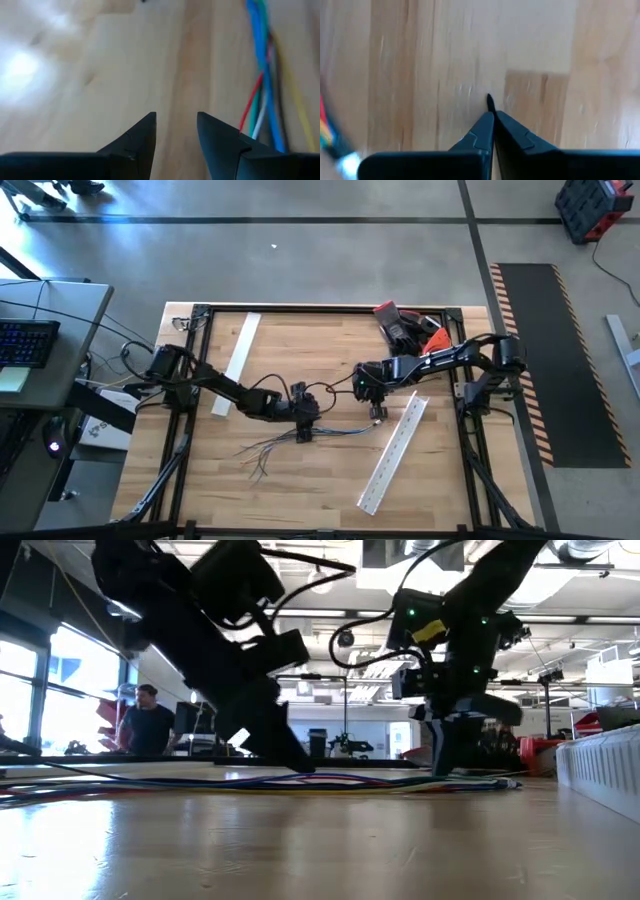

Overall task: Ziptie cables
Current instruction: Wrap the colored cables with the black zip tie

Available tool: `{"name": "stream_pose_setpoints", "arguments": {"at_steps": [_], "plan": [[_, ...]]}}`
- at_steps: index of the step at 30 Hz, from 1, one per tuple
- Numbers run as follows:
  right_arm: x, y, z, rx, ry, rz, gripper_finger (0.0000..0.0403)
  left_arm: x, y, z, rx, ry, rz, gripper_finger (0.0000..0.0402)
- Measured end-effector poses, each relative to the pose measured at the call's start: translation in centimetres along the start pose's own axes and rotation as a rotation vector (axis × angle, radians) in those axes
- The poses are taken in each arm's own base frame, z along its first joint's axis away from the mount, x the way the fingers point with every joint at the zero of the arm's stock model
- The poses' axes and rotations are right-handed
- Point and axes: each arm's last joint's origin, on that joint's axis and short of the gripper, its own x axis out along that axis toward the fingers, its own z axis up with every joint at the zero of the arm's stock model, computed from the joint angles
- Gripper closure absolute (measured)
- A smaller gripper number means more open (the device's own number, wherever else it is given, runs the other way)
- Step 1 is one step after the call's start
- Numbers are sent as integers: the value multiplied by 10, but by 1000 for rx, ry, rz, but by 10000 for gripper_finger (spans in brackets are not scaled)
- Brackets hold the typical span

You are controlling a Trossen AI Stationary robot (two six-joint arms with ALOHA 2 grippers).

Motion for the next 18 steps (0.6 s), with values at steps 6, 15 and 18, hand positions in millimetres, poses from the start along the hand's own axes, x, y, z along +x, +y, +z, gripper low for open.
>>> {"name": "stream_pose_setpoints", "arguments": {"at_steps": [6, 15, 18], "plan": [[-2, -4, 35, 91, -380, 44, 403, -30, -4, -4, 20, 72, 192, 278], [-19, -11, 58, 74, -636, 43, 403, -53, -9, -11, -22, 108, 297, 278], [-39, -13, 51, 59, -486, 19, 403, -55, -12, -13, -27, 110, 292, 278]]}}
